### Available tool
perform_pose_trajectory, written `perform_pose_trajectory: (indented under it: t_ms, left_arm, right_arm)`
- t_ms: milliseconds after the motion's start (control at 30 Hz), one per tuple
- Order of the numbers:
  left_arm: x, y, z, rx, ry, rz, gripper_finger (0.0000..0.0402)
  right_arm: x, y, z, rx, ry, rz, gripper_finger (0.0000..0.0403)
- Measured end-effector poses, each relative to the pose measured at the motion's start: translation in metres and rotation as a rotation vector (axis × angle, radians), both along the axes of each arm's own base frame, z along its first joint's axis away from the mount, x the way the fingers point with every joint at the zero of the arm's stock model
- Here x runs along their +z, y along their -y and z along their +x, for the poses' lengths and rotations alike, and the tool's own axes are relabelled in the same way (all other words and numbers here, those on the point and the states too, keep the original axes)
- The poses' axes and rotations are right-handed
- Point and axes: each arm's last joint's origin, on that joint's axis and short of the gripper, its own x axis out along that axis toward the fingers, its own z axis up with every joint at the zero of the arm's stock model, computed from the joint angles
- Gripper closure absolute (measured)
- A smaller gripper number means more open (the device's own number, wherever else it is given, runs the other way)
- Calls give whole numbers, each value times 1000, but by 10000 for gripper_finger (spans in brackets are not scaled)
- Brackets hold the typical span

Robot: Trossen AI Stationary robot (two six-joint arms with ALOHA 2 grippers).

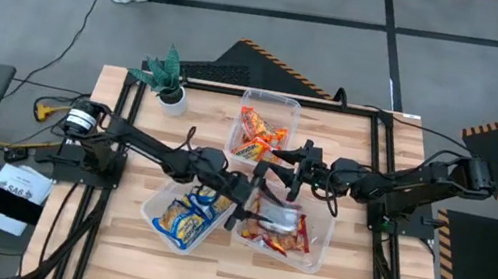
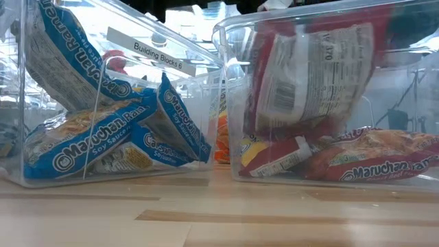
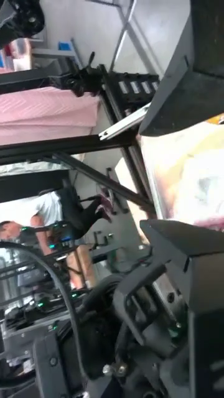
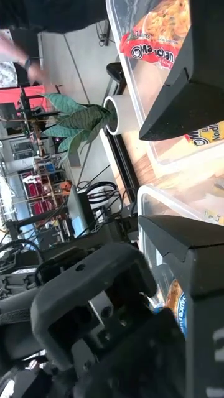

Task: Sort Maruchan noodles
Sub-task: Return to Home Position

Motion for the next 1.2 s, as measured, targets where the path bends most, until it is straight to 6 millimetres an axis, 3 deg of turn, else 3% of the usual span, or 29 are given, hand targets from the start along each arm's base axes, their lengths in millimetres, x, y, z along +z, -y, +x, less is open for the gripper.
perform_pose_trajectory:
  t_ms: [200, 367, 500, 700, 933, 1200]
  left_arm:
    - [20, -4, -22, 32, -147, 41, 160]
    - [41, -9, -61, 56, -274, 46, 173]
    - [39, -14, -101, 73, -233, 22, 197]
    - [5, -25, -169, 187, -65, -11, 266]
    - [-45, -41, -231, 280, 119, -51, 387]
    - [-72, -51, -263, 314, 163, -124, 401]
  right_arm:
    - [-2, 0, 0, 0, -25, -1, 177]
    - [-2, 0, 0, 0, -21, -1, 177]
    - [-2, 0, 0, 0, -18, -1, 177]
    - [-1, 0, 0, 0, -17, 0, 177]
    - [-1, 0, 0, 0, -11, 0, 177]
    - [-1, 0, 0, -1, -14, 0, 177]
